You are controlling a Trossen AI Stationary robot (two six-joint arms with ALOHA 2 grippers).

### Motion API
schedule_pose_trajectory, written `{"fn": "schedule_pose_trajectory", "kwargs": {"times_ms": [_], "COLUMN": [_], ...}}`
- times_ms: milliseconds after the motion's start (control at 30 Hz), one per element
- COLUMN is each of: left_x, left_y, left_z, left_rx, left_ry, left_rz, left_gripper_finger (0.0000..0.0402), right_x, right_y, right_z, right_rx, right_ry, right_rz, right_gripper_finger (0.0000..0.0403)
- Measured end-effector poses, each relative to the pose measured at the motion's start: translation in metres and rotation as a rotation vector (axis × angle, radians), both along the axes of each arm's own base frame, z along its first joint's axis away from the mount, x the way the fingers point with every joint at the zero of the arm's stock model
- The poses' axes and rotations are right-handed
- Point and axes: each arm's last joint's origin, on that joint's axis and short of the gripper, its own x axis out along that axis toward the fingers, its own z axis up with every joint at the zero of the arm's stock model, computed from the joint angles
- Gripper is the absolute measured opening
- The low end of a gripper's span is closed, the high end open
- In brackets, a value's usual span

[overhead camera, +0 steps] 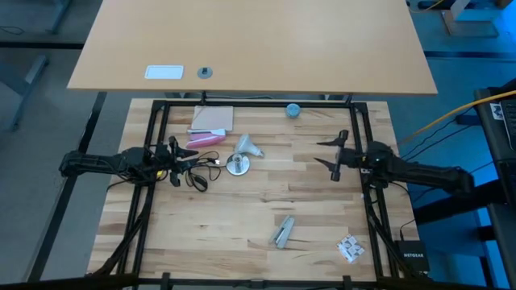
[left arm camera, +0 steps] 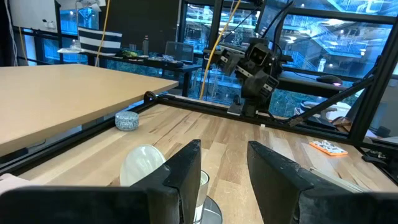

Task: Screw lightbulb
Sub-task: Return to Home Position

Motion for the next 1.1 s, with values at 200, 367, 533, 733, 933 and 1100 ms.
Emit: {"fn": "schedule_pose_trajectory", "kwargs": {"times_ms": [200, 367, 533, 733, 933, 1100], "left_x": [0.000, 0.000, 0.000, 0.000, 0.000, 0.000], "left_y": [0.000, 0.000, 0.000, 0.000, 0.000, 0.000], "left_z": [0.000, 0.000, 0.000, 0.000, 0.000, 0.000], "left_rx": [0.000, 0.000, 0.000, 0.000, 0.000, 0.000], "left_ry": [0.000, 0.000, 0.000, 0.000, 0.000, 0.000], "left_rz": [0.000, 0.000, 0.000, 0.000, 0.000, 0.000], "left_gripper_finger": [0.0123, 0.0123, 0.0123, 0.0123, 0.0123, 0.0123], "right_x": [-0.005, -0.007, -0.009, -0.012, -0.015, -0.017], "right_y": [0.001, 0.002, 0.002, 0.003, 0.004, 0.004], "right_z": [0.006, 0.008, 0.011, 0.014, 0.017, 0.019], "right_rx": [-0.016, -0.023, -0.030, -0.040, -0.048, -0.054], "right_ry": [-0.063, -0.092, -0.119, -0.159, -0.190, -0.215], "right_rz": [0.000, 0.000, 0.000, 0.000, -0.001, -0.003], "right_gripper_finger": [0.0253, 0.0253, 0.0253, 0.0253, 0.0253, 0.0253]}}
